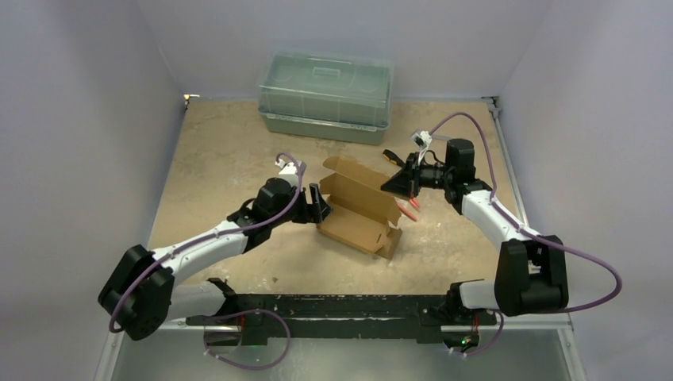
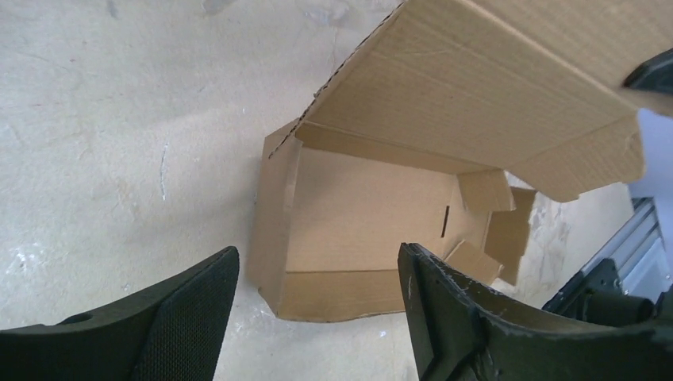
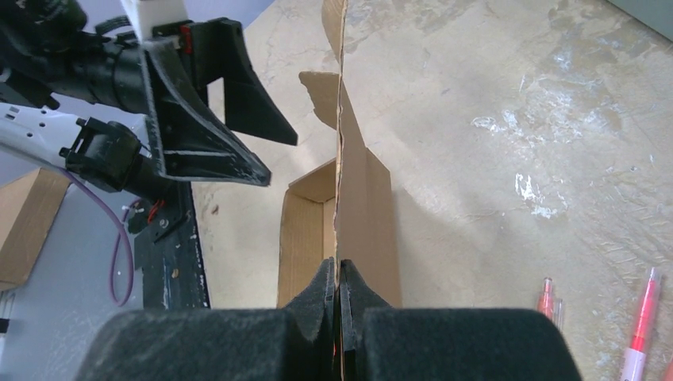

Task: Fold the paper box

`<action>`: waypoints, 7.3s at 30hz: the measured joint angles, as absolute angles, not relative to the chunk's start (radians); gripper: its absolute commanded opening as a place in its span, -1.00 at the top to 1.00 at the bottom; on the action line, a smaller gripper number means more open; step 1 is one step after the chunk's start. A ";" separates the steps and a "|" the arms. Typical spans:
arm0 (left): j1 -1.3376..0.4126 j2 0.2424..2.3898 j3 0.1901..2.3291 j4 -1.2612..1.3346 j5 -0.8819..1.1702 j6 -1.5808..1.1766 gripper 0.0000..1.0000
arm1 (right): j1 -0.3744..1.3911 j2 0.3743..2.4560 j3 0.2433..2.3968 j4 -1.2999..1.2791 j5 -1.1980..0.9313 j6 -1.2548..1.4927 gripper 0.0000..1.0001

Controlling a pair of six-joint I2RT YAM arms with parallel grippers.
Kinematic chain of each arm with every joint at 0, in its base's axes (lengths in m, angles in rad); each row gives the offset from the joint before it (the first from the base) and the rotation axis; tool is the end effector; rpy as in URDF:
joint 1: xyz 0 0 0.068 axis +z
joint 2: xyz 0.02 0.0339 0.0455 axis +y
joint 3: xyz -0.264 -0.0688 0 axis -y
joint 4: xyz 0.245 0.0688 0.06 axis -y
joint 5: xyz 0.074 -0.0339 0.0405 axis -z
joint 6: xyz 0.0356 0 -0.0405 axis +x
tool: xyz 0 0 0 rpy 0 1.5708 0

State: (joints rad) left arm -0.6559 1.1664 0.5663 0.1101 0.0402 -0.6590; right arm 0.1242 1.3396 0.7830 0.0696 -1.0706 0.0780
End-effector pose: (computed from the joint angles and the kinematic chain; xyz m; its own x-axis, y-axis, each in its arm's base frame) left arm 0.1964 -0.1529 0.2158 -0.6852 -0.2447 -0.6860 0.2756 0.7847 -0.5552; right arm 0.2737 0.0656 0.2494 -0.5276 -0.0282 -0.8491 -0.7902 0.3832 0.4783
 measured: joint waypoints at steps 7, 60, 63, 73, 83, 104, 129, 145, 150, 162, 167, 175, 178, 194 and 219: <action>-0.656 1.261 0.594 0.115 0.077 -0.559 -0.25 | 0.124 1.340 0.783 0.067 -1.086 0.068 1.00; -0.900 1.619 0.873 -0.147 -0.486 -0.488 1.00 | 0.126 1.340 0.783 0.066 -1.095 0.048 1.00; -0.913 1.630 0.881 -0.153 -0.511 -0.487 0.99 | 0.126 1.340 0.783 0.064 -1.095 0.046 1.00; -0.923 1.617 0.894 -0.197 -0.538 -0.522 0.15 | 0.126 1.340 0.783 0.058 -1.095 0.037 1.00; -0.923 1.441 0.876 -0.239 -0.496 -0.590 0.01 | 0.126 1.340 0.783 0.034 -1.091 0.017 1.00; -0.923 0.934 0.222 0.015 -0.222 -1.105 1.00 | 0.126 1.339 0.783 0.014 -1.091 -0.019 1.00; -0.904 1.452 0.788 -0.286 -0.347 -1.188 1.00 | 0.126 1.339 0.783 0.014 -1.090 -0.021 1.00; -0.818 1.024 0.575 -0.125 -0.178 -0.734 -0.29 | 0.126 1.325 0.784 -0.054 -1.082 -0.084 1.00; -0.740 1.163 0.574 0.007 -0.086 -0.664 -0.20 | 0.126 1.319 0.786 -0.060 -1.082 -0.096 1.00; -0.733 1.375 0.574 0.133 -0.045 -0.582 0.14 | 0.126 1.319 0.786 -0.061 -1.084 -0.103 1.00; -0.735 1.419 0.593 0.132 -0.080 -0.580 0.24 | 0.126 1.319 0.786 -0.062 -1.084 -0.106 1.00; -0.789 1.463 0.673 0.095 -0.171 -0.564 0.80 | 0.126 1.319 0.787 -0.064 -1.087 -0.106 0.74; -0.816 1.476 0.697 0.071 -0.212 -0.561 1.00 | 0.126 1.319 0.788 -0.070 -1.087 -0.109 0.53; -0.919 1.465 0.717 -0.061 -0.443 -0.602 0.94 | 0.126 1.302 0.815 -0.112 -1.082 -0.141 -0.20; -0.908 1.563 0.842 -0.151 -0.451 -0.554 0.38 | 0.126 1.351 0.815 -0.050 -1.065 -0.086 1.00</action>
